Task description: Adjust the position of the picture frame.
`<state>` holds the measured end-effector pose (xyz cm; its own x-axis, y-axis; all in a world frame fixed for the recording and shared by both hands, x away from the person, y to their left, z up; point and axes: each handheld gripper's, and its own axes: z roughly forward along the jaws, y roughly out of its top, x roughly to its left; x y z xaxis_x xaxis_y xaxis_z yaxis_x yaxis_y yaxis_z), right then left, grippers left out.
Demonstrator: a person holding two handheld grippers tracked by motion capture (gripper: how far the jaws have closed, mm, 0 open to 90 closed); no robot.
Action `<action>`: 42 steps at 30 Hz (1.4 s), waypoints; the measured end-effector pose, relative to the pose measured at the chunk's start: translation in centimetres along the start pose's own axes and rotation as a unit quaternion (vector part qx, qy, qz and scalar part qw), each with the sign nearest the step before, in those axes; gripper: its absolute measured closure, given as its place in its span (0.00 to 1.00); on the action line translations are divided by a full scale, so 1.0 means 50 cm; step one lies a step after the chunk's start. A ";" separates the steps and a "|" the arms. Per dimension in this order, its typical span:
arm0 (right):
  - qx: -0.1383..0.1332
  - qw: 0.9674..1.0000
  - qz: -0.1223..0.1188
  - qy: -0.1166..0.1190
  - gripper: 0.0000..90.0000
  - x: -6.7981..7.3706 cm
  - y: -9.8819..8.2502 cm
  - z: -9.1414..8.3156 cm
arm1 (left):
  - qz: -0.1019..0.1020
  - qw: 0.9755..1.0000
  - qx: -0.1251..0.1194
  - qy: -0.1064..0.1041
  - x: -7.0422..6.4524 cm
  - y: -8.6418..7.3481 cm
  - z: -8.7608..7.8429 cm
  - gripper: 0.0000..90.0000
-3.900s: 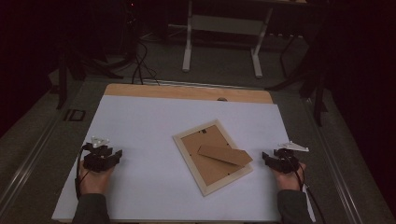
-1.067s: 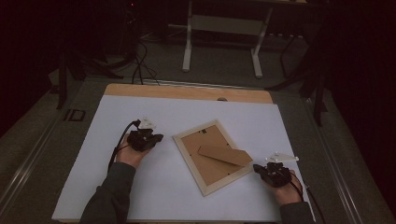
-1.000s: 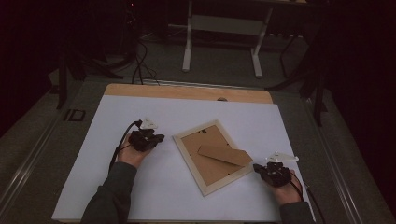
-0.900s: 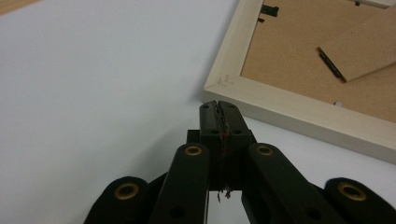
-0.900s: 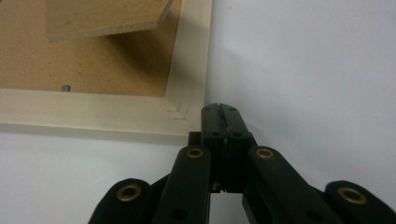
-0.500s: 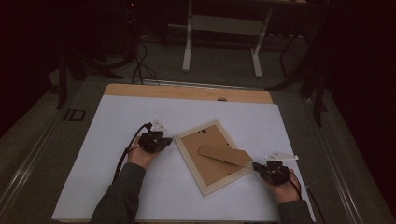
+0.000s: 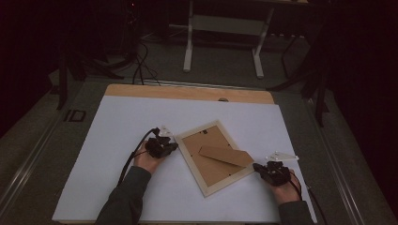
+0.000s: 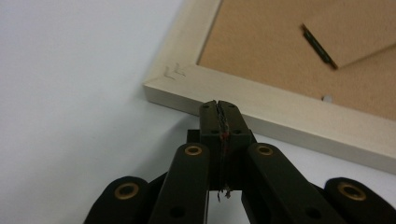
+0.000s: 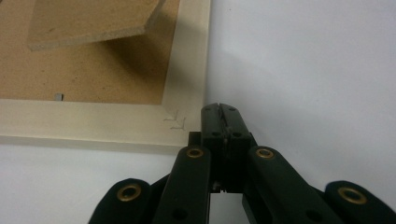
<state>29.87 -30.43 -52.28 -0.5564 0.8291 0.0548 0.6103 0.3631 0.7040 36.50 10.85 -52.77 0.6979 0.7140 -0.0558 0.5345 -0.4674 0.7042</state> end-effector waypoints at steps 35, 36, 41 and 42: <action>0.007 1.000 -0.002 0.007 1.00 0.007 0.001 0.009 | 0.010 1.000 0.001 -0.023 -0.088 -0.019 -0.017 1.00; 0.008 1.000 -0.001 0.007 1.00 0.007 0.001 0.009 | 0.009 1.000 0.001 -0.022 -0.089 -0.019 -0.017 1.00; 0.009 1.000 -0.003 0.007 1.00 0.011 0.003 0.013 | 0.003 1.000 -0.001 -0.017 -0.090 -0.020 -0.016 1.00; 0.010 1.000 -0.004 0.009 1.00 0.012 0.003 0.013 | -0.001 1.000 -0.002 -0.016 -0.090 -0.019 -0.015 1.00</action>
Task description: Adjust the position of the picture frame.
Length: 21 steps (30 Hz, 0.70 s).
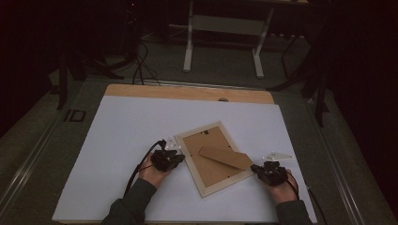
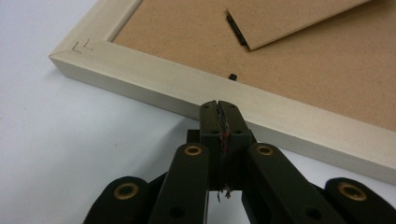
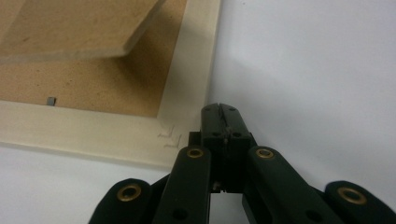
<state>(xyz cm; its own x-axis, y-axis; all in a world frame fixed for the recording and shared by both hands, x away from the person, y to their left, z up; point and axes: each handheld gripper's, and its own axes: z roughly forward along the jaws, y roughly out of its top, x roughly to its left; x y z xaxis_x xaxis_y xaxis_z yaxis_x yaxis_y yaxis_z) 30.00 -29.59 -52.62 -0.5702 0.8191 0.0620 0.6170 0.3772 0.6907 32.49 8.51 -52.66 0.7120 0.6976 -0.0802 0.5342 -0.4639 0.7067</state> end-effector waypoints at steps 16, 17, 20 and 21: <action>-0.003 1.000 0.004 0.022 1.00 0.007 0.005 0.006 | -0.010 1.000 -0.002 0.019 0.009 0.025 0.014 1.00; -0.003 1.000 0.003 0.022 1.00 0.008 0.005 0.006 | -0.011 1.000 -0.005 0.018 0.009 0.026 0.015 1.00; -0.005 1.000 0.003 0.023 1.00 0.010 0.007 0.006 | -0.009 1.000 -0.006 0.018 0.009 0.032 0.016 1.00; -0.005 1.000 0.003 0.024 1.00 0.010 0.007 0.007 | -0.008 1.000 -0.004 0.019 0.010 0.033 0.016 1.00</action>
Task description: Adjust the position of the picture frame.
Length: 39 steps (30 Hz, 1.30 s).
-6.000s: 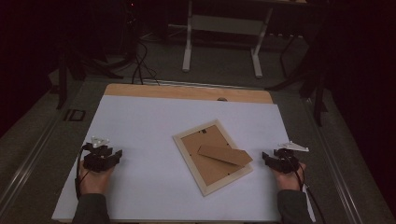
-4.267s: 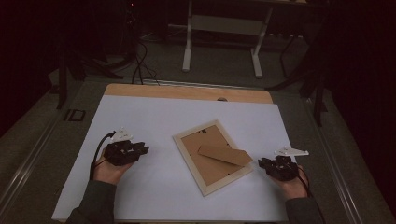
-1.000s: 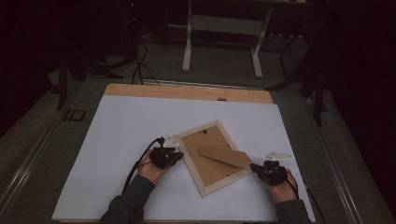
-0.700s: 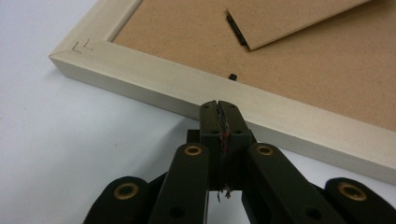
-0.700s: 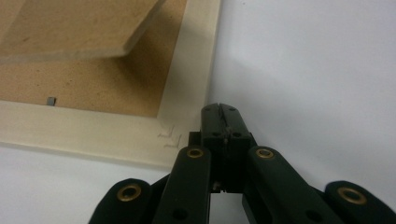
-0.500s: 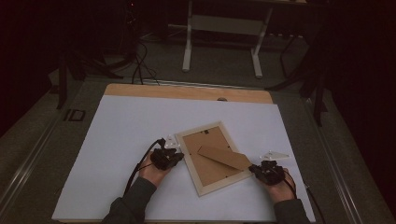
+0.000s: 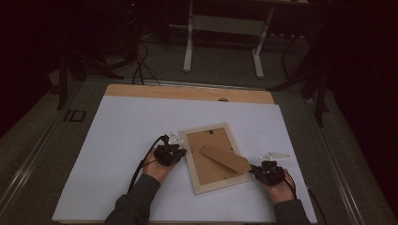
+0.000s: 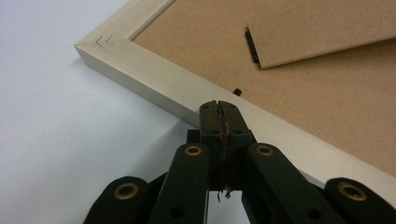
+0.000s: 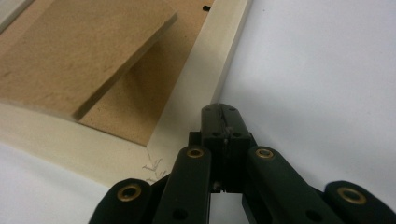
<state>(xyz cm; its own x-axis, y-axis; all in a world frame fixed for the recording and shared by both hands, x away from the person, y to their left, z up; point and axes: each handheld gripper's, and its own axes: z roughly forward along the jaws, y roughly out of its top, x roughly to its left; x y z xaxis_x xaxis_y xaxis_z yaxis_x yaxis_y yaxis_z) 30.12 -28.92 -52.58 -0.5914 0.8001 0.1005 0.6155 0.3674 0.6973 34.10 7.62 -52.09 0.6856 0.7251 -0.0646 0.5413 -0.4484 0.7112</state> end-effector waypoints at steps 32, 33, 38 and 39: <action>-0.005 0.999 -0.026 0.040 1.00 0.054 0.026 0.024 | -0.058 0.998 -0.021 0.000 0.088 0.037 0.043 1.00; -0.005 0.999 -0.026 0.042 1.00 0.056 0.027 0.025 | -0.061 0.998 -0.020 0.001 0.089 0.036 0.043 1.00; -0.005 0.998 -0.034 0.048 1.00 0.064 0.030 0.029 | -0.058 0.998 -0.016 0.000 0.090 0.029 0.036 0.99; -0.004 0.998 -0.034 0.047 1.00 0.064 0.030 0.029 | -0.052 0.999 -0.014 -0.001 0.087 0.027 0.033 0.99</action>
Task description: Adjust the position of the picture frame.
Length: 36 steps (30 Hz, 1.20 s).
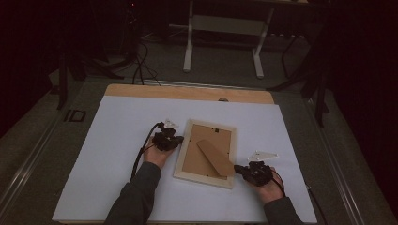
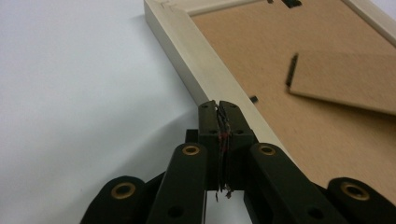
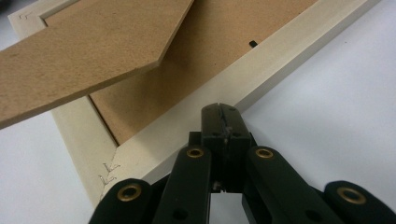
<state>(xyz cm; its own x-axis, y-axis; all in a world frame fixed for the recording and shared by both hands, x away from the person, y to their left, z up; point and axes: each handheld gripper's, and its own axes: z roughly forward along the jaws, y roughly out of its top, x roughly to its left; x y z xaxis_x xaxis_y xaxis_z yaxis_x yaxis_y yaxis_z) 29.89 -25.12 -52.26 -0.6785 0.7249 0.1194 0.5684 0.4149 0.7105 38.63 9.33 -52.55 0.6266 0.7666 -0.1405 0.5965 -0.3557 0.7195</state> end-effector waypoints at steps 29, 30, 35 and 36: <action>0.015 0.997 -0.055 0.050 1.00 0.079 0.022 0.036 | 0.021 0.999 -0.035 -0.011 -0.061 -0.107 -0.148 1.00; 0.015 0.997 -0.058 0.052 1.00 0.082 0.024 0.039 | 0.020 0.999 -0.034 -0.009 -0.060 -0.112 -0.151 1.00; 0.017 0.995 -0.069 0.063 1.00 0.104 0.035 0.055 | 0.011 0.999 -0.031 0.000 -0.056 -0.139 -0.163 1.00; 0.018 0.995 -0.070 0.065 1.00 0.108 0.037 0.058 | 0.011 0.999 -0.030 0.004 -0.054 -0.144 -0.166 1.00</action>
<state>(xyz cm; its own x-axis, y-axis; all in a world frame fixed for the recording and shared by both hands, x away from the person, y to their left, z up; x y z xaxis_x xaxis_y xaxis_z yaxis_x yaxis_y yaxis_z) 28.64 -18.86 -52.31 -0.8051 0.5826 0.1108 0.4784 0.5277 0.7019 28.48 14.23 -51.70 0.6353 0.7629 -0.1198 0.5511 -0.3391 0.7624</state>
